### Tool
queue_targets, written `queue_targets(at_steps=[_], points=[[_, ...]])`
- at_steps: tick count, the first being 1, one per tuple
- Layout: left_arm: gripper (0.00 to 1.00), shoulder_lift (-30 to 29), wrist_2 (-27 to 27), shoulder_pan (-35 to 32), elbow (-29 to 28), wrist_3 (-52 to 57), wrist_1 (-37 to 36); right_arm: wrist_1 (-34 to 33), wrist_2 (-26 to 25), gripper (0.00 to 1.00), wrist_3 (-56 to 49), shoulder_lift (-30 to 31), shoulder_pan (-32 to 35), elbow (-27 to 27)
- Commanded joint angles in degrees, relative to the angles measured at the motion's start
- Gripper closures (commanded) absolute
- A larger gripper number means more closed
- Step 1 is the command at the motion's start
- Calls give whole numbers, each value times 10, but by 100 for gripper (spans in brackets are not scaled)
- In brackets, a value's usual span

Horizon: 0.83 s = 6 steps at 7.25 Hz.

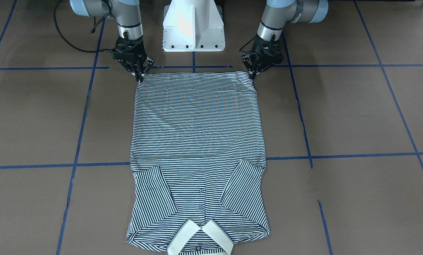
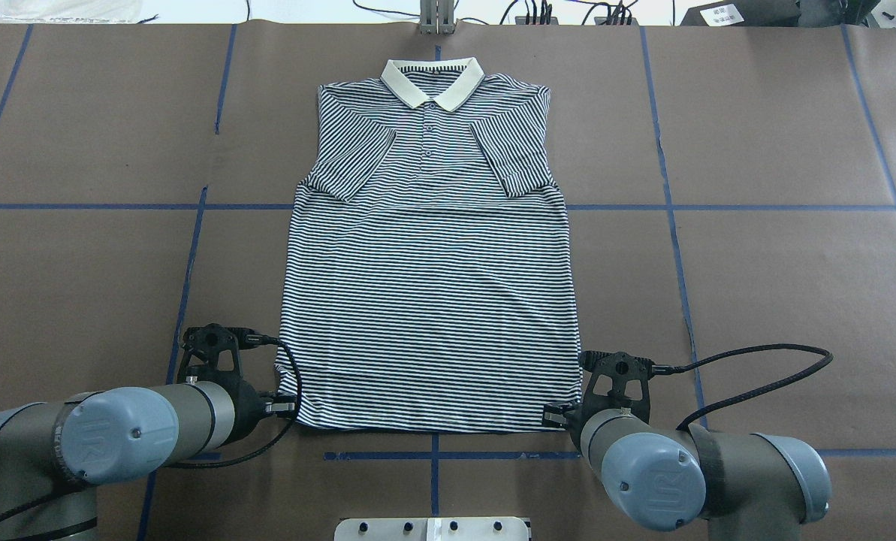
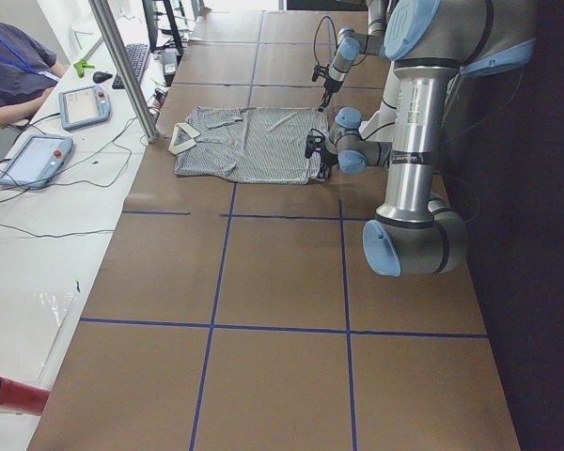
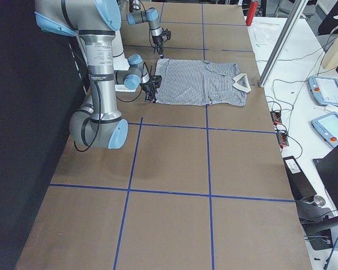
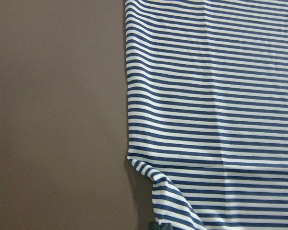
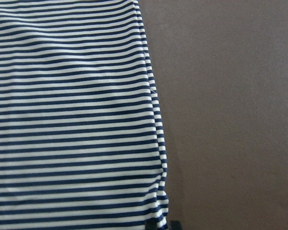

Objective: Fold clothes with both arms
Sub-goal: 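Grasp the hem corners with both grippers, then lift the hem with both grippers and fold it toward the collar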

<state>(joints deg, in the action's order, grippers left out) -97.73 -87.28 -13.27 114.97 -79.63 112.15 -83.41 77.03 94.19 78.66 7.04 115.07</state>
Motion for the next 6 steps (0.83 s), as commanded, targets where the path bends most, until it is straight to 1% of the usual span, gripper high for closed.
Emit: queue_targets(at_steps=[1,2,3,4,5,6], points=[[100,0,0,0,0,0,0,0,0,100,4,-4,1,4],[100,-1,-2,-1,5,1,0,-5,1,100,3,-4,3,21],[100,5,-10,-5,51,12,-36,-78,4,100,3,-4,3,82],[100,1,-23,-4,121,21,-110,-170,9,100,5,-4,2,165],[100,-5,-40,-4,199,21,-195,-235,41,100,14,-4,1,238],[100,-25,-83,-3,288,22,-303,-295,55,100,14,-5,1,308]])
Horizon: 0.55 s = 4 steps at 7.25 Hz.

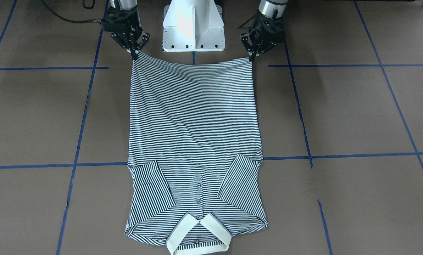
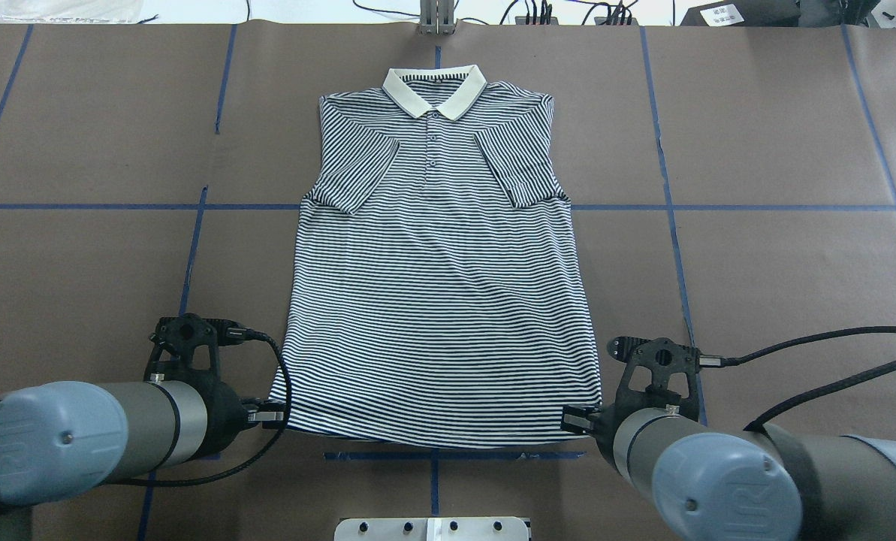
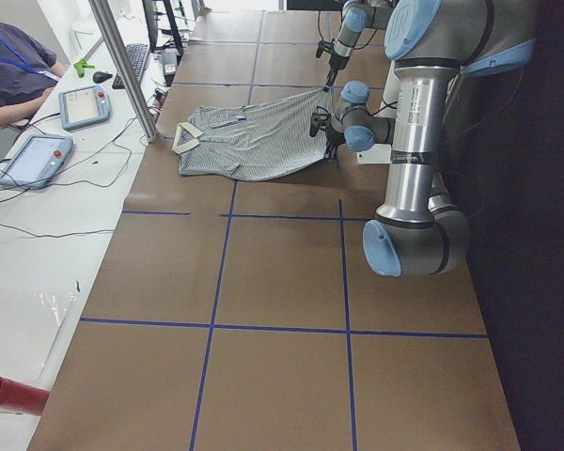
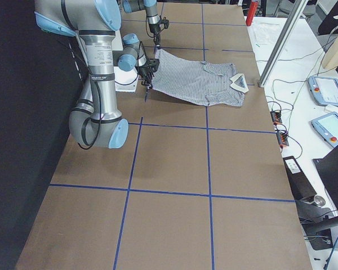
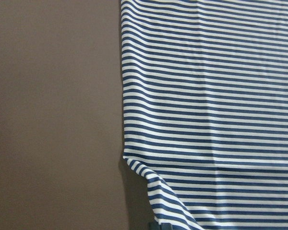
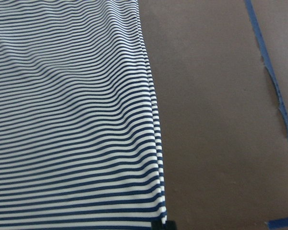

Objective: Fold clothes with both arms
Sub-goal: 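Lift the hem with both grippers and fold it toward the collar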

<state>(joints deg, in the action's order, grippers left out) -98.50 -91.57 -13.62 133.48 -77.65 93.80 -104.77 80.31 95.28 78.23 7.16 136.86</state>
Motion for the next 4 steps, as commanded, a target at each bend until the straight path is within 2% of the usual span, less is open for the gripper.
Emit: queue_targets(at_steps=[1,2,3,4], points=[[100,-67,-75,-5,154,3,-220,-112,34,100,3,-14,1,120],[100,-117,-79,-11,144,5,-250,-122,35,100,3,-30,8,117],[100,-139,-78,-19,119,35,-249,-123,36,100,2,-41,14,109],[100,-163,-79,-60,96,63,-249,-123,43,100,-4,-60,44,96]])
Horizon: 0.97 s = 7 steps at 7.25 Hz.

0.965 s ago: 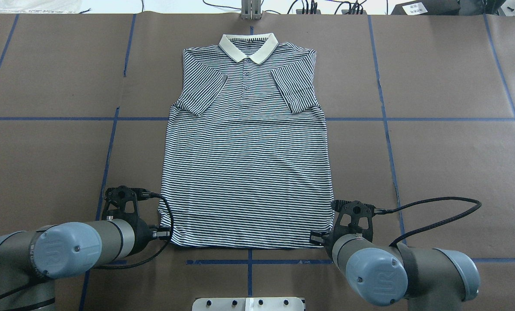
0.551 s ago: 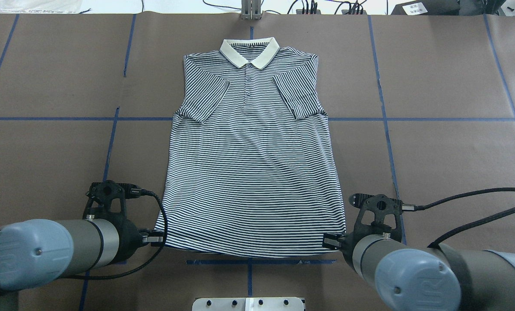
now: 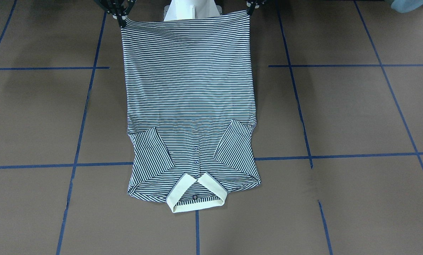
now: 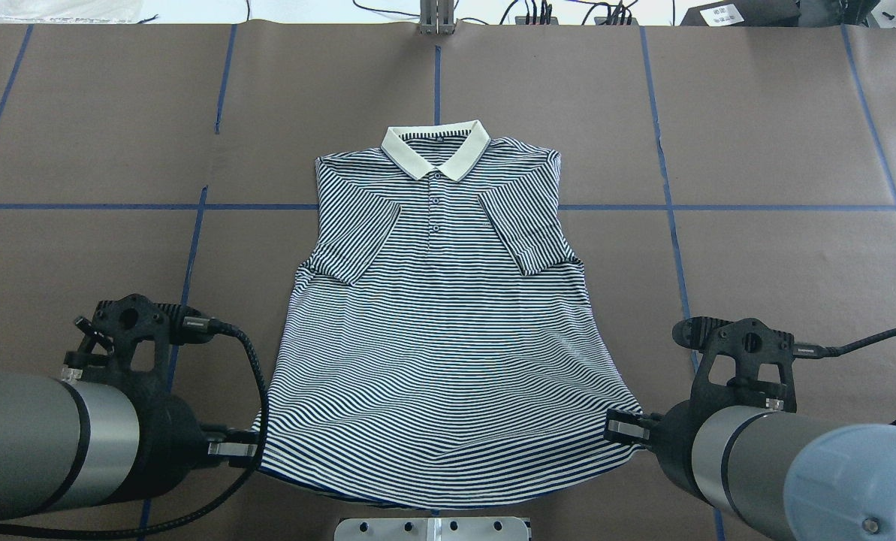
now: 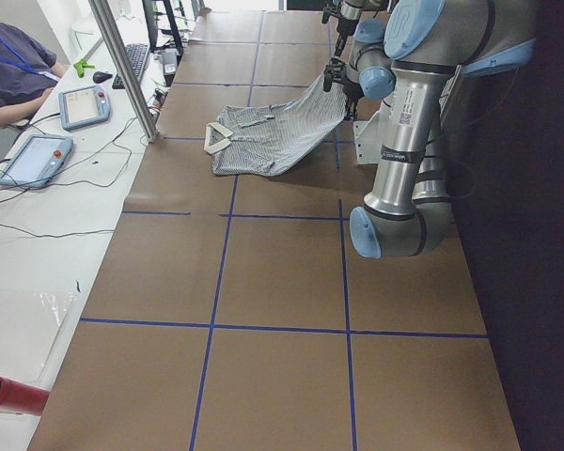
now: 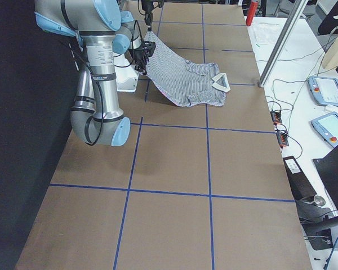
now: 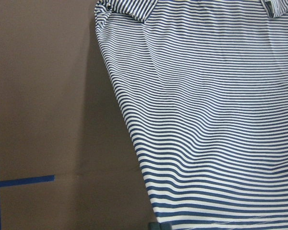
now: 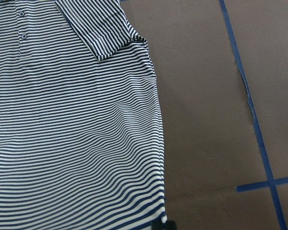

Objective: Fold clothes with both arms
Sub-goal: 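Lift the hem with both grippers and fold it toward the collar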

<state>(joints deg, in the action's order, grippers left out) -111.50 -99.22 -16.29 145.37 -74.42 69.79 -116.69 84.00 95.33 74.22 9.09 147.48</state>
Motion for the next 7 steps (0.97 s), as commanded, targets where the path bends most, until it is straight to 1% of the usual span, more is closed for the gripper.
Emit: queue_targets(at_steps=[1,2,3,4,5,6,7], points=[[100,-40,-6,-65,-43,62,-8,-3,23,100,-14,-51,77,-54],[100,-55,-16,-106,-72,96,-6,0,50,100,-51,-77,123,-93],[100,-74,-39,-148,-112,126,5,3,54,100,-56,-79,149,-106],[100,-89,-42,-181,-157,145,27,7,59,100,-76,-91,185,-133],[100,-95,-50,-216,-202,173,59,8,72,100,-93,-120,223,-183],[100,-98,-65,-247,-248,199,95,29,78,100,-95,-150,248,-239],[100,-117,-65,-272,-302,218,119,108,80,100,-95,-152,266,-298]])
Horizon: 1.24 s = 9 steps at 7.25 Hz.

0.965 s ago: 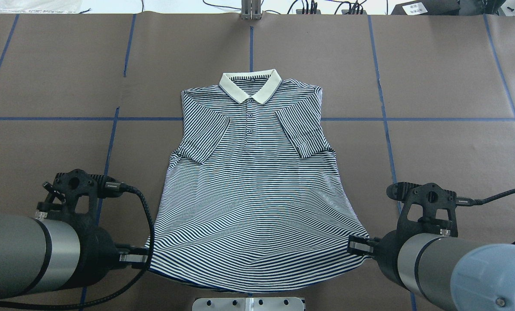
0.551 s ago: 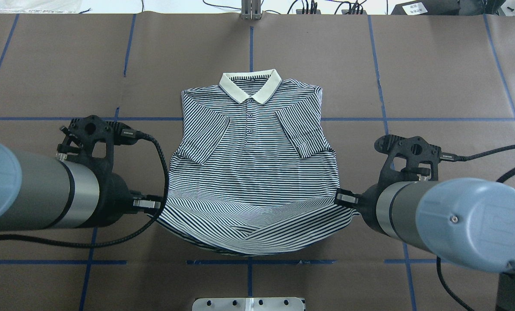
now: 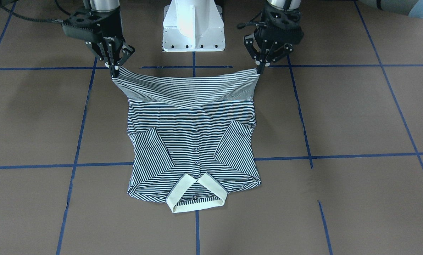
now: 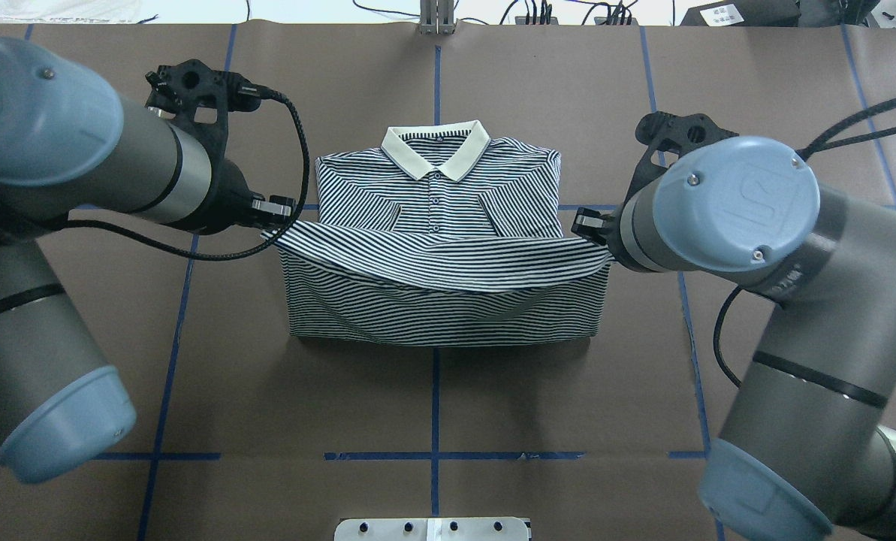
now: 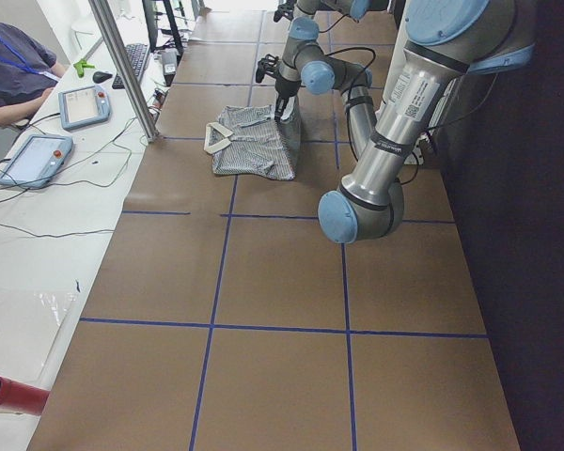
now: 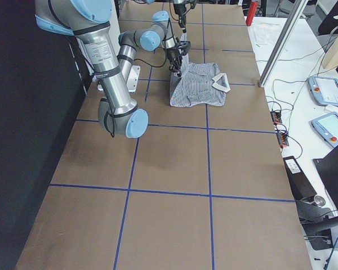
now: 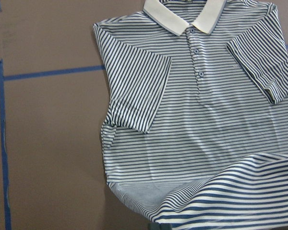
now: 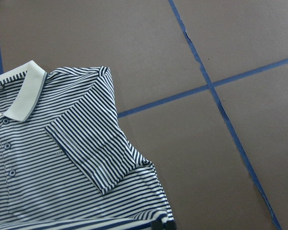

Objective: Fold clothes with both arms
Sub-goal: 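Lift the hem with both grippers and fold it toward the collar, then lay the hem down near the collar and open both grippers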

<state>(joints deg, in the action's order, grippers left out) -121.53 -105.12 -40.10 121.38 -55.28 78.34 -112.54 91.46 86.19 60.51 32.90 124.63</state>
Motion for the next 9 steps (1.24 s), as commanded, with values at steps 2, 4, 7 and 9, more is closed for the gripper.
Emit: queue_targets(at_steps=[2,4,7,9], points=[[100,-60,-4,-57,-226,40,156,205,5,100,-25,-38,62,-227],[100,-66,-3,-60,-333,40,271,300,5,100,-36,-71,75,-356],[100,-78,21,-57,-442,40,350,369,4,100,-38,-85,74,-458],[100,-86,26,-44,-475,34,375,371,5,100,-40,-84,73,-468]])
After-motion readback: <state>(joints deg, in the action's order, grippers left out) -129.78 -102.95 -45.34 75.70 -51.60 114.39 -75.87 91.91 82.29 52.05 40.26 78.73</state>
